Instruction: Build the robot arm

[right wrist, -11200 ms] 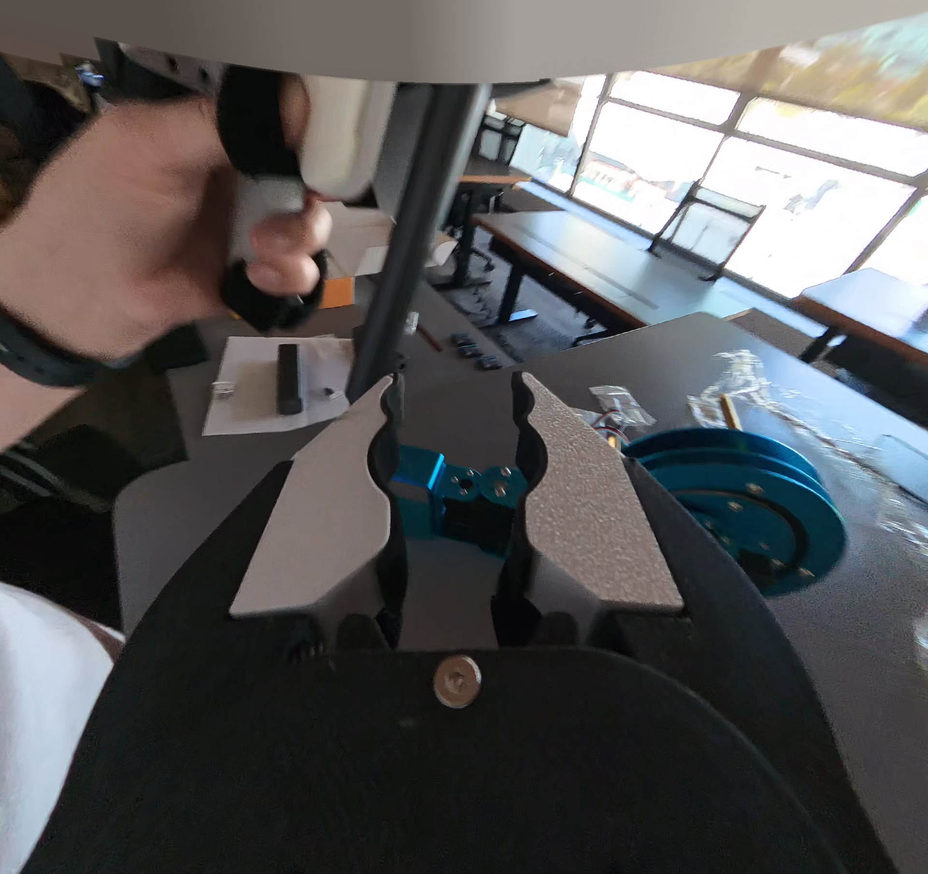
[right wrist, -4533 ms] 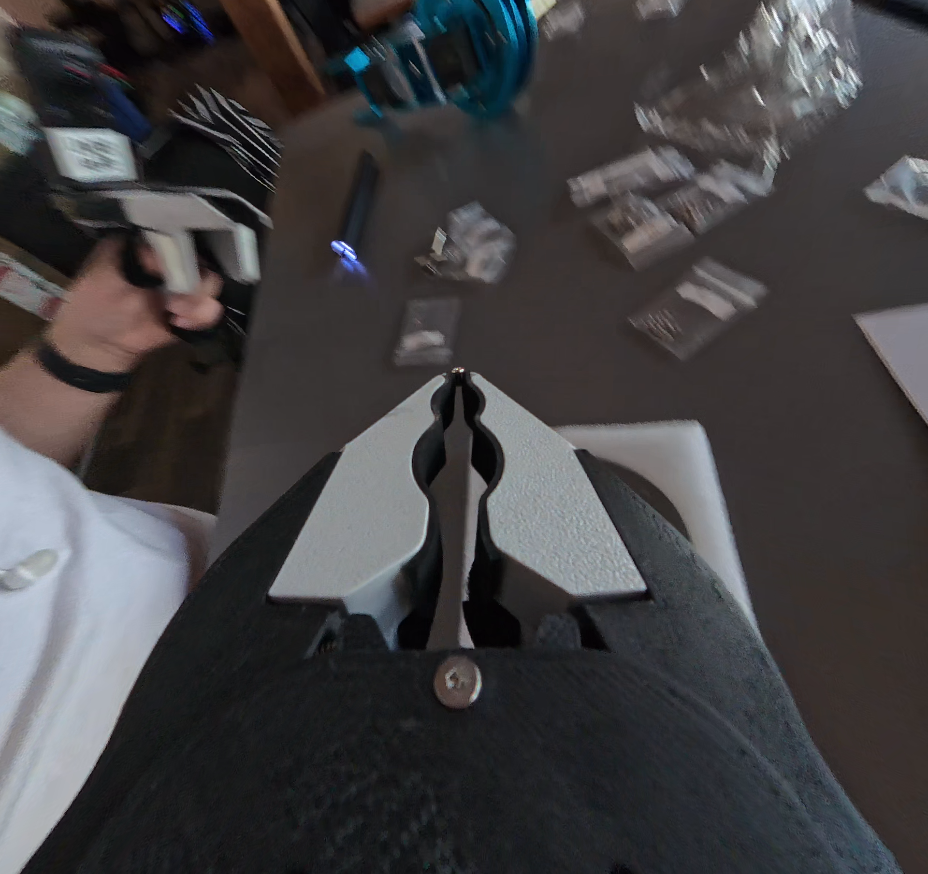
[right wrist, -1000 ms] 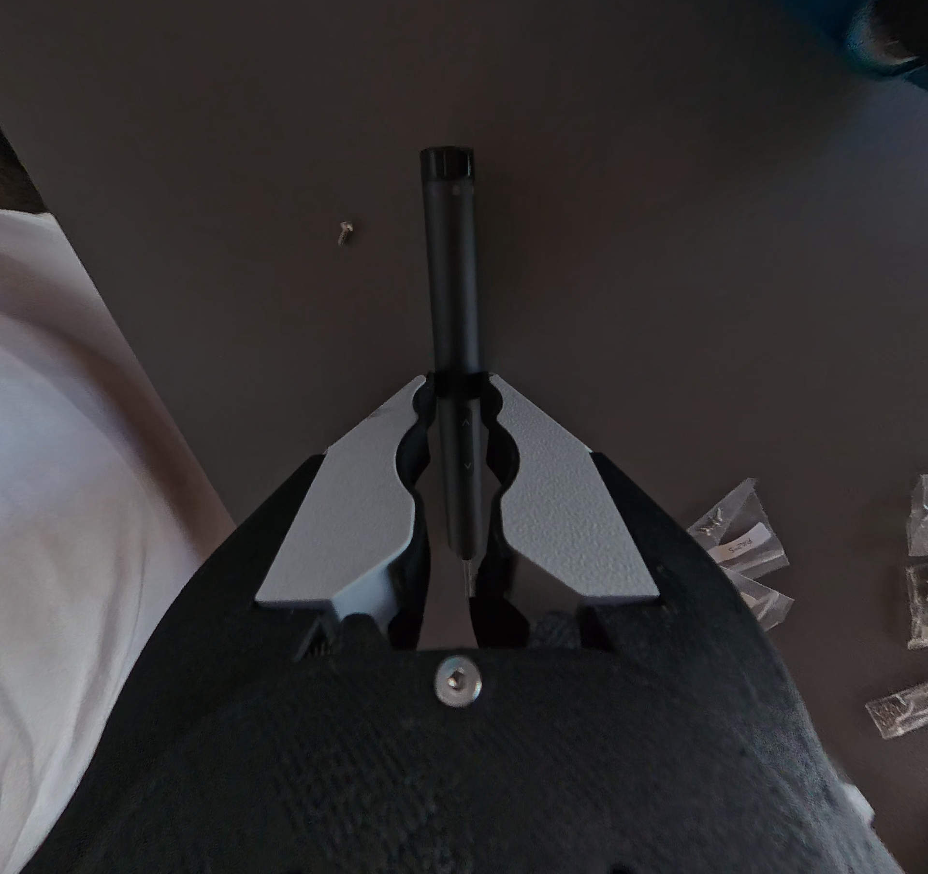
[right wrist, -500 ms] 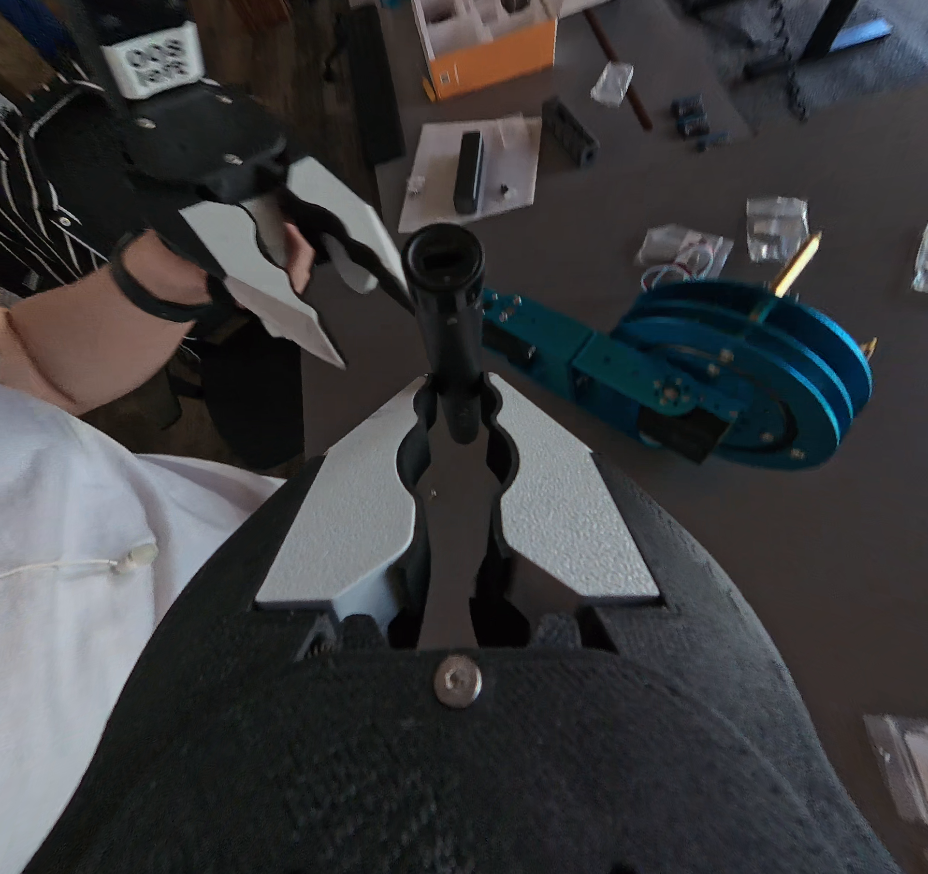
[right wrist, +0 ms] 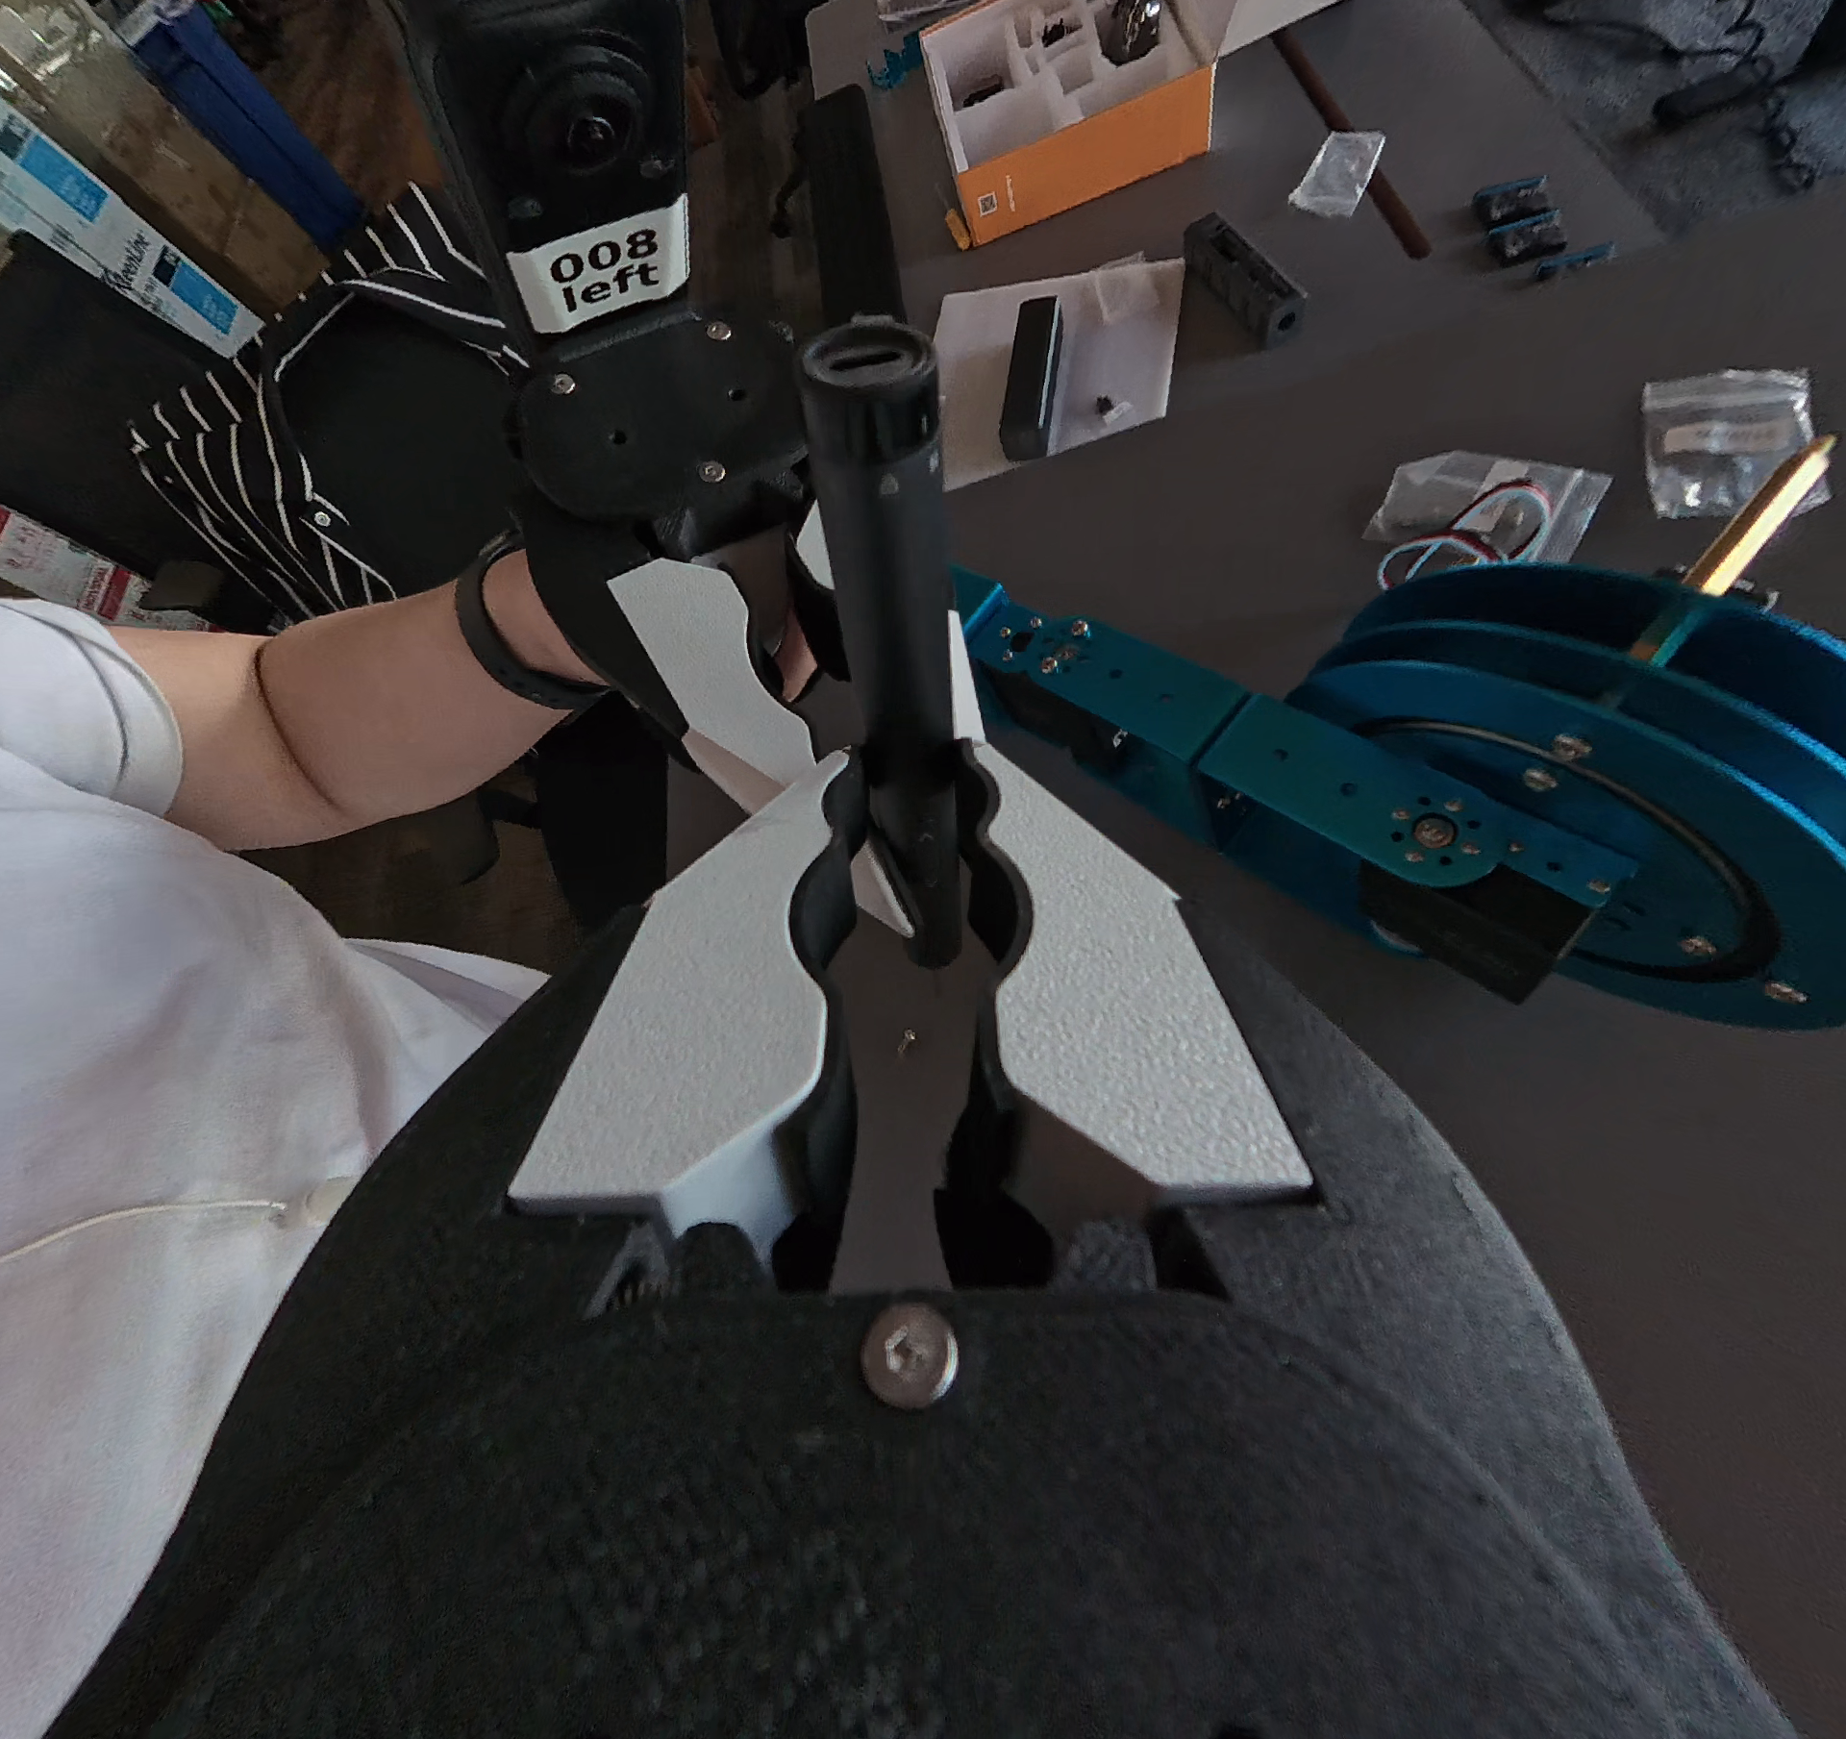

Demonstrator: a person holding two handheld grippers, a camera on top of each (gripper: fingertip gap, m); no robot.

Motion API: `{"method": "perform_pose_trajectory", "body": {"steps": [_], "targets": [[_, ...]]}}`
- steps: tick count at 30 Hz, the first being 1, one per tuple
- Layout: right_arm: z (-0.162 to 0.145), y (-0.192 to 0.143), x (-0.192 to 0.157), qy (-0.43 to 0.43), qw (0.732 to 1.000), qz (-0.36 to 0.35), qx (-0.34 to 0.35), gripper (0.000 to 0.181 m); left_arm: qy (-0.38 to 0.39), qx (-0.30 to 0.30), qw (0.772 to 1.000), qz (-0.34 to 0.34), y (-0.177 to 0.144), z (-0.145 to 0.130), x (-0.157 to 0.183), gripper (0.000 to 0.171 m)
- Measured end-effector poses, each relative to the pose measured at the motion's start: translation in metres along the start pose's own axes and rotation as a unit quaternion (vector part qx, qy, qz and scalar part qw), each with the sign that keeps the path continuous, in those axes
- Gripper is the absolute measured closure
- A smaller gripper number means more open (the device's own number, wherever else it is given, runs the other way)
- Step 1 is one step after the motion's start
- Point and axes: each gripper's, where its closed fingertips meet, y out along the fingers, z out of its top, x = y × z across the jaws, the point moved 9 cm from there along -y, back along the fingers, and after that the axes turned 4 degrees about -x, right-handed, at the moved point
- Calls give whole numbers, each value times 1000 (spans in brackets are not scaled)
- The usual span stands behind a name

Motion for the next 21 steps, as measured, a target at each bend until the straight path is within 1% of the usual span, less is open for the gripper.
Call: {"method": "perform_pose_trajectory", "body": {"steps": [5, 11, 21], "targets": [[-9, 9, 4, 10, 1000, 9, -9, 165, -48, 7, 999, -12, 5, -15, -2, 155], [-13, 15, 4, 14, 999, 23, -17, 165, -48, -1, 999, -1, 3, -22, 0, 155], [-15, 16, 3, 16, 999, 29, -27, 165, -51, 4, 999, -3, 2, -27, 2, 155]]}}
